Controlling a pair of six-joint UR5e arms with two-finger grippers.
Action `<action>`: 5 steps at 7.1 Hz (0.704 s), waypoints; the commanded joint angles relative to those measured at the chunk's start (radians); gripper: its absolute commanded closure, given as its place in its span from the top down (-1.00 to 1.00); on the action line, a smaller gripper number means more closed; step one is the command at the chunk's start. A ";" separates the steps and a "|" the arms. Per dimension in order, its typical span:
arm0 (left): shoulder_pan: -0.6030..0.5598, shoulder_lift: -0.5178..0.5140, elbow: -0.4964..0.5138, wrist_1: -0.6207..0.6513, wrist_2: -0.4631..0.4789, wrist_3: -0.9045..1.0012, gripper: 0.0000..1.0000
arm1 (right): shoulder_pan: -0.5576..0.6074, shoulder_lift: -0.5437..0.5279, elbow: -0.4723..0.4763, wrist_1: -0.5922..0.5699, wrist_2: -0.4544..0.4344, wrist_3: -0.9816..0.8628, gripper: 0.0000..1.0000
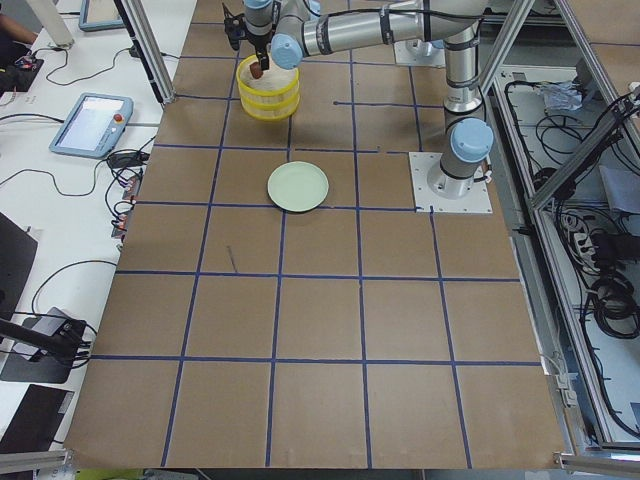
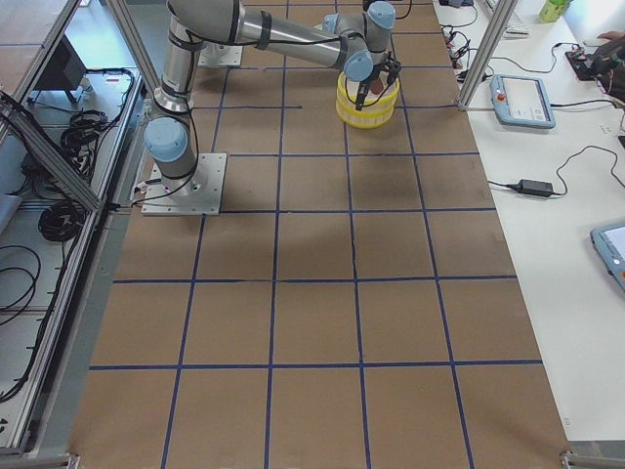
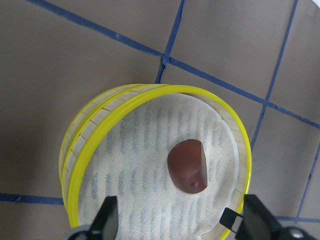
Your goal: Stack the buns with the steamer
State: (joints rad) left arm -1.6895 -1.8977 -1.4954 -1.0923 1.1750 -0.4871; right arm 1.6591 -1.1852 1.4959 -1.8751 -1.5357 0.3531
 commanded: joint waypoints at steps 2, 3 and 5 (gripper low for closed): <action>0.011 0.201 0.018 -0.339 0.250 0.175 1.00 | -0.142 -0.193 -0.054 0.236 -0.004 -0.204 1.00; 0.013 0.197 0.011 -0.413 0.338 0.255 1.00 | -0.131 -0.271 -0.049 0.302 -0.041 -0.204 1.00; 0.023 0.229 0.024 -0.532 0.451 0.390 1.00 | -0.043 -0.376 0.024 0.395 -0.090 -0.203 1.00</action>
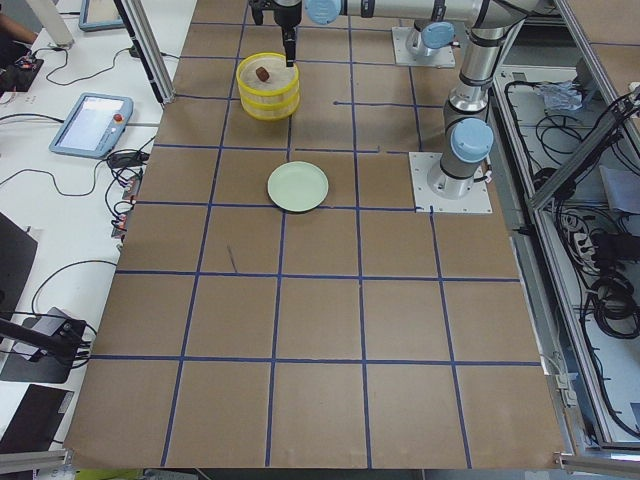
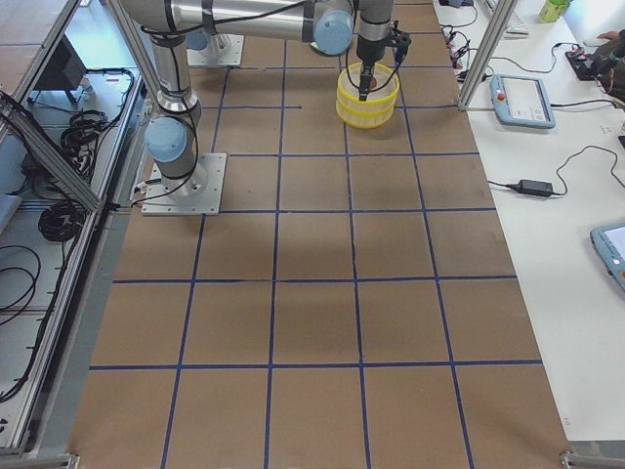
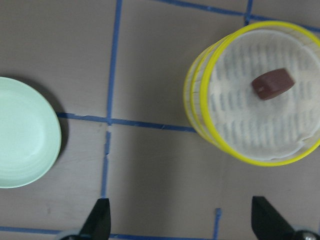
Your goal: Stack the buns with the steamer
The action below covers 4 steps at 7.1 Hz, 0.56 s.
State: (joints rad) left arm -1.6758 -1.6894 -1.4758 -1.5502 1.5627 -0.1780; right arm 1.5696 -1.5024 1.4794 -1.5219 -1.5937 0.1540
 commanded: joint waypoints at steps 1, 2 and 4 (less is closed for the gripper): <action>0.025 0.027 0.006 -0.074 0.057 0.097 1.00 | 0.047 -0.053 0.039 0.016 -0.054 -0.016 1.00; 0.025 0.033 0.005 -0.076 0.056 0.098 1.00 | 0.041 -0.052 0.027 0.002 -0.028 -0.016 1.00; 0.043 0.037 0.006 -0.038 0.013 0.098 1.00 | 0.033 -0.052 0.010 0.005 -0.029 -0.011 1.00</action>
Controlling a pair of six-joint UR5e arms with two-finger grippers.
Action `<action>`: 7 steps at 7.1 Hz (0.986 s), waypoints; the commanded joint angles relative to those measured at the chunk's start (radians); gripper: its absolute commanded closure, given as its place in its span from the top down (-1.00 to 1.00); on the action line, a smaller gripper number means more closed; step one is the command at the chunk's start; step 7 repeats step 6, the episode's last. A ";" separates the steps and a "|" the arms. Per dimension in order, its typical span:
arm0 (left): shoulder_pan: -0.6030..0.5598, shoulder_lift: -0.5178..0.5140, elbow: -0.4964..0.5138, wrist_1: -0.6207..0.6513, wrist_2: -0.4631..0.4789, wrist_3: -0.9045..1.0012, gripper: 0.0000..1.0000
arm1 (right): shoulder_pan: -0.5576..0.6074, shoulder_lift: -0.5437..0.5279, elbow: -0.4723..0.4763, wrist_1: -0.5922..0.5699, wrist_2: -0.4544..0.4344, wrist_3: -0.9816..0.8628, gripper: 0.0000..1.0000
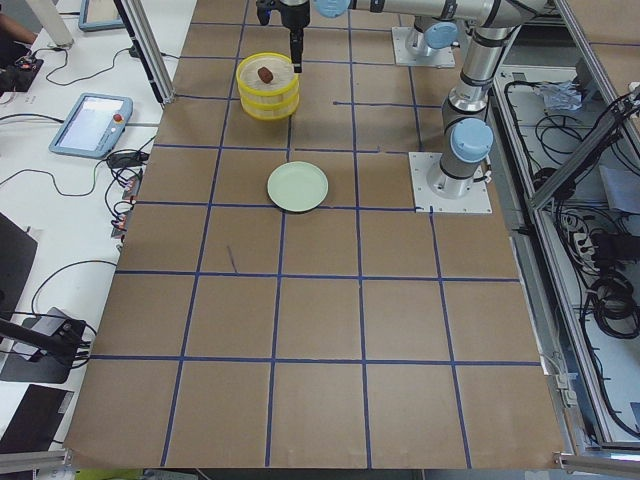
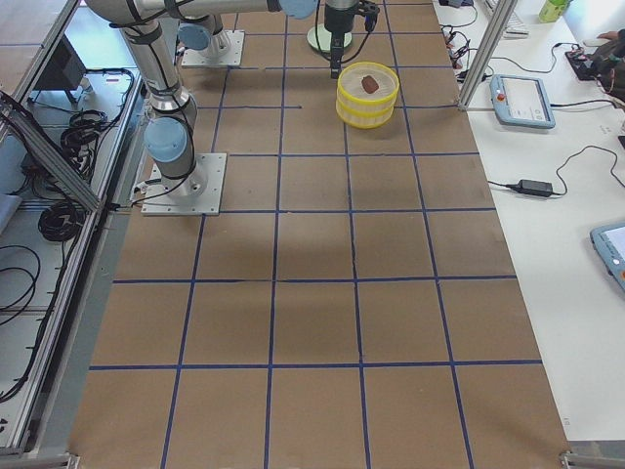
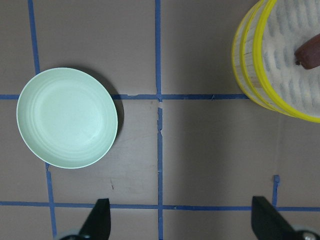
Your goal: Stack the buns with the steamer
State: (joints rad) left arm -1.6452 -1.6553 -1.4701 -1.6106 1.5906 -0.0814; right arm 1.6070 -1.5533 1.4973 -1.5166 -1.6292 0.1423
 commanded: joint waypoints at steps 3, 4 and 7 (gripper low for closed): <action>0.054 0.020 -0.018 0.029 -0.061 0.002 1.00 | -0.009 0.006 -0.011 0.003 0.014 -0.003 1.00; 0.056 0.025 -0.022 0.029 -0.060 0.002 1.00 | -0.019 0.007 -0.008 0.004 0.040 -0.003 1.00; 0.053 0.029 -0.030 0.029 -0.054 0.002 1.00 | -0.048 0.006 -0.009 0.009 0.055 -0.003 1.00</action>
